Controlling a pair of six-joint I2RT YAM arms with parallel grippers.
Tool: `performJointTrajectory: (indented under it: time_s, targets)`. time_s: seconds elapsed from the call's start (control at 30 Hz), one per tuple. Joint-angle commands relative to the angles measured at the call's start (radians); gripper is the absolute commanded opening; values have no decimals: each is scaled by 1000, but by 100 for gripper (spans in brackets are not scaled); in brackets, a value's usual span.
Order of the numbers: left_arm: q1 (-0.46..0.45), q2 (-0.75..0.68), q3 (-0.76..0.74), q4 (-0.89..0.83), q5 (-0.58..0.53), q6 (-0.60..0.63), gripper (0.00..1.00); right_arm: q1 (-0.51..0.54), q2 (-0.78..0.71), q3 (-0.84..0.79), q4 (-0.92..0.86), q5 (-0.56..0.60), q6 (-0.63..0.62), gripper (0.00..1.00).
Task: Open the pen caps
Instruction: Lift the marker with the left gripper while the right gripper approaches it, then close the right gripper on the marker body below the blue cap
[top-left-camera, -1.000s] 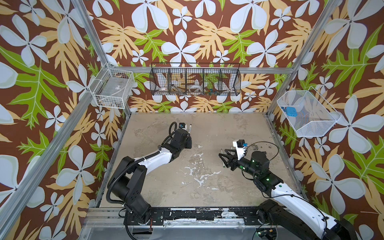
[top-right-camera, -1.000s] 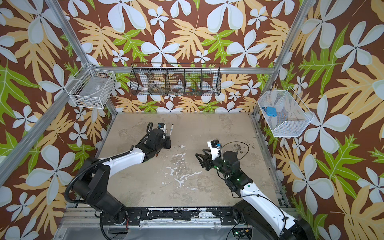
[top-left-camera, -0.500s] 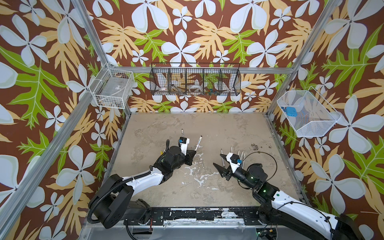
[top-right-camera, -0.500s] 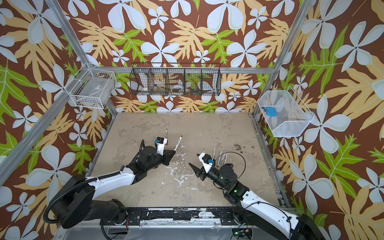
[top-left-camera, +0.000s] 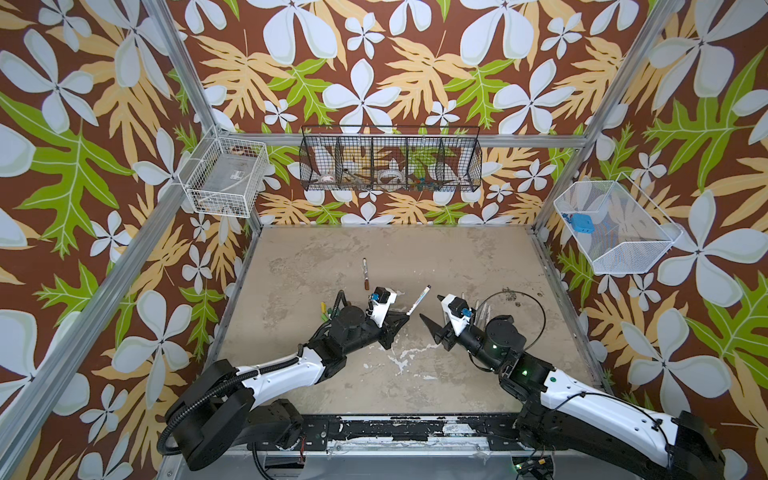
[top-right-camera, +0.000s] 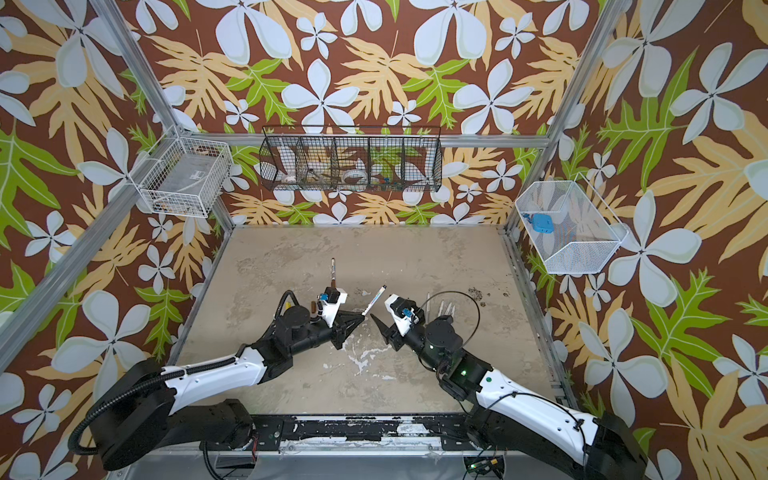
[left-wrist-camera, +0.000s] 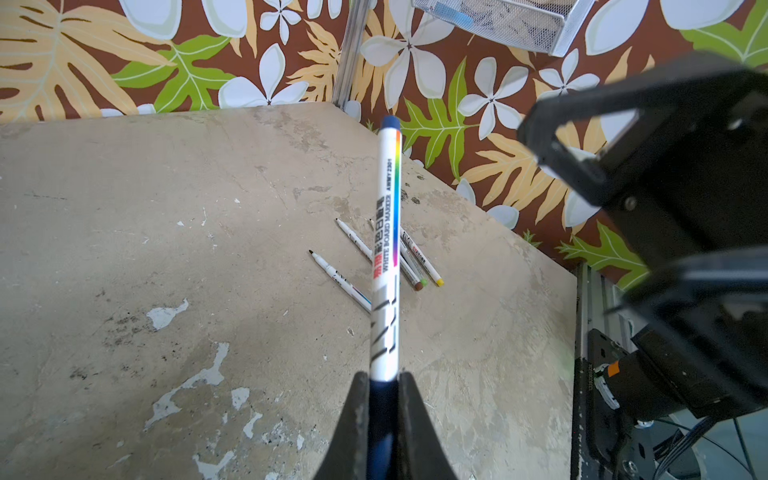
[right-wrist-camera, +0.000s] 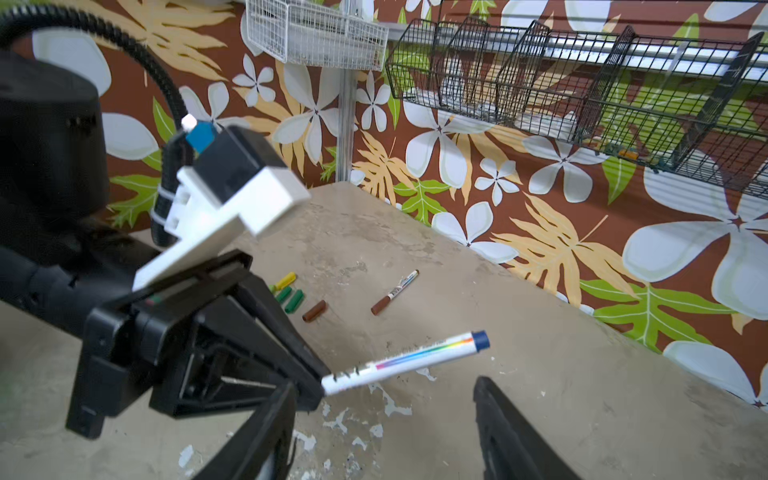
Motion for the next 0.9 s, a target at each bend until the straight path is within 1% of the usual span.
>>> performJointTrajectory:
  time_s: [0.0, 0.1, 0.13, 0.2, 0.23, 0.3, 0.37, 0.47, 0.6, 0.7, 0.8, 0.87]
  targets:
    - [-2, -17, -17, 49, -29, 69, 4, 0, -31, 59, -191, -10, 129, 68]
    - [-2, -40, -40, 65, -79, 89, 4, -12, -58, 120, -296, 37, 192, 69]
    - [-2, -47, -47, 72, -87, 98, 4, -27, -50, 150, -341, 24, 210, 69]
    - [-2, -64, -62, 85, -105, 115, 4, -88, -20, 218, -428, -45, 259, 69]
    - [-2, -70, -70, 93, -114, 131, 4, -129, -3, 252, -480, -100, 294, 69]
    - [-6, -80, -94, 119, -110, 182, 4, -185, 9, 288, -534, -190, 360, 69]
    - [-10, -91, -129, 176, -105, 219, 3, -207, 3, 309, -566, -260, 425, 68]
    - [-10, -92, -148, 206, -95, 243, 3, -211, 14, 352, -650, -306, 483, 67]
    - [-11, -99, -149, 208, -61, 248, 3, -251, 56, 374, -688, -463, 512, 65]
    - [-16, -114, -158, 216, -41, 259, 3, -273, 104, 389, -720, -506, 484, 64]
    - [-21, -118, -159, 213, -34, 275, 3, -281, 130, 395, -707, -586, 471, 63]
    - [-23, -114, -157, 207, -31, 283, 3, -280, 137, 395, -692, -615, 477, 61]
